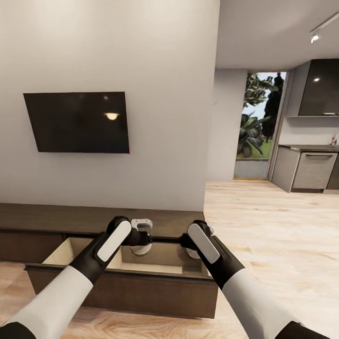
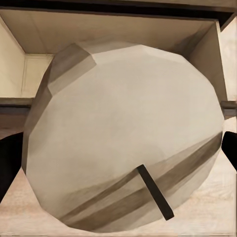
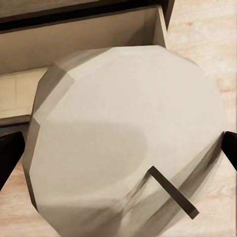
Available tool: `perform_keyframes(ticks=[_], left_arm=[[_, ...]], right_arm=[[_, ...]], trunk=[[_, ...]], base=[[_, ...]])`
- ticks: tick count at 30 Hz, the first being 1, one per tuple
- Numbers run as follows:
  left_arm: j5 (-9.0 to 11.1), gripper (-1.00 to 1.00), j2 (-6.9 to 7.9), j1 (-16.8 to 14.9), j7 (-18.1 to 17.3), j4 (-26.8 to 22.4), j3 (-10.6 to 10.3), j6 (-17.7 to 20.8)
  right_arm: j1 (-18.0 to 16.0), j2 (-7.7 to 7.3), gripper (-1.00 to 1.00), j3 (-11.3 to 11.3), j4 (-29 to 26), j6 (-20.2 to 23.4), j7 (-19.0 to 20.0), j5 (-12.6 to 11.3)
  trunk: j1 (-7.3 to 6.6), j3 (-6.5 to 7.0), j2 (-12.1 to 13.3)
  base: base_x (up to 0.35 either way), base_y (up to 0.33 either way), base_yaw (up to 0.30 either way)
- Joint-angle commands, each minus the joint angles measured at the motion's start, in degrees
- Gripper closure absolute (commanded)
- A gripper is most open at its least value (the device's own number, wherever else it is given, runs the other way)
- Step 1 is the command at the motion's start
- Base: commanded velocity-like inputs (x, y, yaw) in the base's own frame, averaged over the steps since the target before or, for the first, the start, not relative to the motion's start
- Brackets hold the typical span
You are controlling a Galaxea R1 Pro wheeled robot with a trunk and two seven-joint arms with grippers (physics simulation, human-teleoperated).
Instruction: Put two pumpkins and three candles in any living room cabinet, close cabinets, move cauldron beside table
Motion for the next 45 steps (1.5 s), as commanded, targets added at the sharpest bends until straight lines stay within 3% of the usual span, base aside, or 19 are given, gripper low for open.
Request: perform_keyframes(ticks=[1, 9, 18, 27, 45], left_arm=[[0.51, 1.00, -0.20, -0.18, 0.45, 1.02, -0.17, 0.06], [0.54, 1.00, -0.98, -0.48, 0.15, 4.48, -0.12, 0.14], [0.46, 1.00, -1.29, -0.50, 0.19, 4.66, -0.11, 0.15], [0.51, 1.00, -1.36, -0.50, 0.16, 4.67, -0.08, 1.05], [0.45, 1.00, -2.53, -0.50, 0.30, 4.76, -0.08, 1.97]], right_arm=[[-0.07, -0.04, 1.00, 0.79, -0.02, 0.25, -0.61, -0.41], [-0.07, -0.07, 1.00, 2.22, 0.08, 0.25, -0.62, -0.48], [-0.07, 0.00, 1.00, 2.39, 0.83, 0.54, -0.62, -0.61], [-0.16, 0.02, 1.00, 2.30, 2.44, 4.69, -0.66, -0.73], [-0.27, 0.86, 1.00, 2.29, 3.37, 4.28, 0.59, -0.69]], trunk=[[-0.01, -0.07, -0.04], [-0.01, -0.07, -0.04], [-0.01, -0.07, -0.04], [-0.01, -0.07, -0.04], [-0.01, -0.07, -0.04]], base=[[0.001, 0.000, 0.000], [0.008, 0.000, 0.000], [0.089, 0.000, 0.000], [0.009, 0.000, 0.000], [0.030, 0.009, 0.000]])
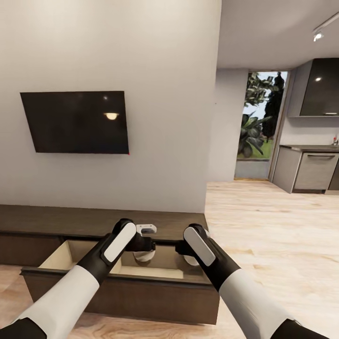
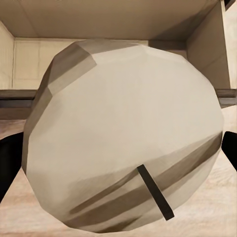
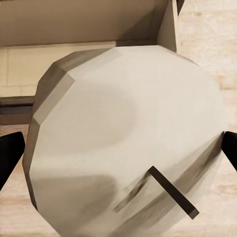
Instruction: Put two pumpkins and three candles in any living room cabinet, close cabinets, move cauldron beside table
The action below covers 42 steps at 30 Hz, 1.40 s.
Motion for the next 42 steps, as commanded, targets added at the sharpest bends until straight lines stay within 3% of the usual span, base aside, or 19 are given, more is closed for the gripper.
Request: perform_keyframes(ticks=[1, 11, 36, 42], left_arm=[[0.49, 1.00, 0.01, -0.05, 0.56, -0.04, -0.08, 0.08], [0.45, 1.00, -0.33, -0.05, 0.47, -0.05, -0.16, 0.08], [0.58, 1.00, -2.15, -0.05, 0.37, -0.12, -0.49, 0.08], [0.63, 1.00, -2.25, -0.05, 0.37, -0.12, -0.47, 0.08]], right_arm=[[-0.10, 0.01, 1.00, 0.12, -0.03, 0.19, -0.64, -0.46], [-0.38, 0.36, 1.00, 0.20, 1.44, -0.02, 1.90, -0.24], [-1.23, 0.30, 1.00, 0.21, 3.36, -0.85, 2.38, 0.37], [-1.50, 0.29, 1.00, 0.21, 4.00, -0.91, 2.43, 0.37]], trunk=[[0.00, -0.07, -0.04], [0.00, -0.07, -0.04], [0.00, -0.07, -0.04], [1.31, -1.15, -2.44]], base=[[0.034, 0.027, 0.000], [0.144, 0.115, 0.000], [0.049, 0.029, 0.000], [0.000, 0.000, 0.000]])
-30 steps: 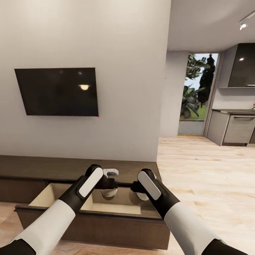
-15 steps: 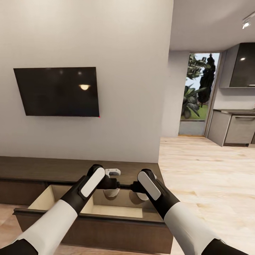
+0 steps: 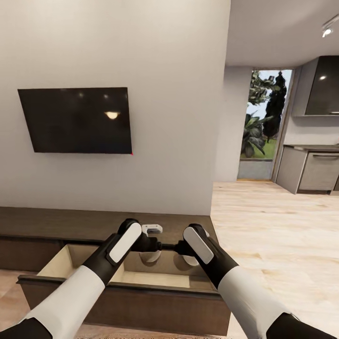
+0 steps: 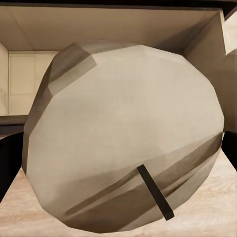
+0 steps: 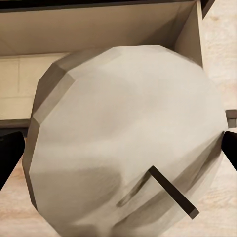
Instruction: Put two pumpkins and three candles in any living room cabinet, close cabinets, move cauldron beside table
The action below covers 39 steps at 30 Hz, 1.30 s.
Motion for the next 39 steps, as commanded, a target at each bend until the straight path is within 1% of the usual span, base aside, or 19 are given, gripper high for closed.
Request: perform_keyframes(ticks=[1, 5, 9, 18, 20, 24, 26, 32, 39], left_arm=[[0.55, 1.00, 0.00, -0.06, 0.60, -0.03, -0.06, 0.06], [0.52, 1.00, -0.03, -0.06, 0.60, -0.04, -0.07, 0.06], [0.50, 1.00, -0.22, -0.06, 0.60, -0.05, -0.07, 0.06], [0.43, 1.00, -0.31, -0.06, 0.62, -0.05, -0.10, 0.06], [0.42, 1.00, -0.33, -0.06, 0.64, -0.05, -0.11, 0.06], [0.38, 1.00, -0.54, -0.06, 0.76, -0.08, -0.08, 0.06], [0.30, 1.00, -0.71, -0.06, 0.77, -0.11, -0.10, 0.06], [0.09, 1.00, -1.01, -0.06, 0.82, -0.27, -0.15, 0.06], [0.06, 1.00, -1.07, -0.06, 0.78, -0.69, -0.20, 0.06]], right_arm=[[-0.09, -0.01, 1.00, 0.15, -0.02, 0.09, -0.61, -0.46], [-0.11, -0.02, 1.00, 0.15, 0.03, -0.20, -0.60, -0.46], [-0.11, -0.14, 1.00, 0.15, 0.27, -1.76, 0.42, -0.40], [-0.88, -0.38, 1.00, 0.15, 2.40, -2.33, 1.20, -0.17], [-0.92, -0.42, 1.00, 0.15, 2.54, -2.36, 1.22, 0.19], [-1.11, -0.42, 1.00, 0.08, 2.72, -2.45, 1.29, 2.64], [-1.42, -0.42, 1.00, 0.07, 2.79, -2.46, 1.31, 3.10], [-2.15, -0.47, 1.00, 0.06, 3.56, -2.47, 1.33, 4.07], [-2.37, -0.55, 1.00, -0.01, 3.72, -2.46, 1.33, 4.35]], trunk=[[0.22, -0.25, -0.45], [1.10, -0.97, -2.06], [1.98, -1.69, -3.66], [3.95, -3.30, -7.27], [4.39, -3.66, -8.07], [5.27, -4.38, -9.68], [5.71, -4.74, -10.48], [7.03, -5.81, -12.89], [8.56, -7.07, -15.69]], base=[[0.000, 0.000, 0.000], [0.000, 0.000, 0.000], [0.000, 0.000, 0.000], [0.000, 0.000, 0.000], [0.000, 0.000, 0.000], [0.000, 0.000, 0.000], [0.000, 0.000, 0.000], [0.000, 0.000, 0.000], [0.000, 0.000, 0.000]])
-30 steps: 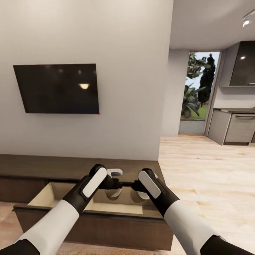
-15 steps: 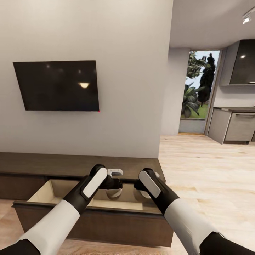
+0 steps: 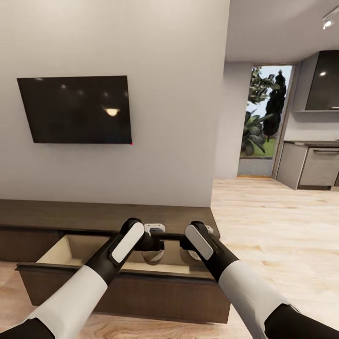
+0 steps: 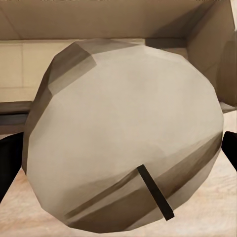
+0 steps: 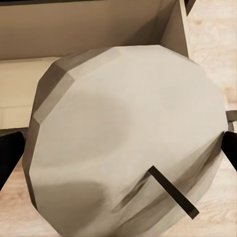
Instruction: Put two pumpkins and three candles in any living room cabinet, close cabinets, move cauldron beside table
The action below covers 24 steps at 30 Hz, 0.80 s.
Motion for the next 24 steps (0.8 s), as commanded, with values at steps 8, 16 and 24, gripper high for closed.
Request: perform_keyframes(ticks=[8, 16, 24], left_arm=[[0.52, 1.00, 0.00, -0.06, 0.67, -0.26, -0.05, 0.07], [0.50, 1.00, -0.14, -0.06, 0.68, -0.31, -0.08, 0.07], [0.51, 1.00, -0.25, -0.06, 0.68, -0.32, -1.10, 0.07]], right_arm=[[-0.10, 0.04, 1.00, 0.24, -0.04, 0.10, -0.59, -0.40], [-0.10, 0.17, 1.00, 0.25, -0.04, 0.10, -0.57, -0.47], [-0.10, 0.29, 1.00, 0.25, -0.04, 0.10, -0.54, -0.50]], trunk=[[0.00, -0.07, -0.05], [0.00, -0.07, -0.05], [0.00, -0.07, -0.05]], base=[[0.000, 0.000, 0.000], [0.077, 0.020, 0.000], [0.067, 0.025, 0.000]])
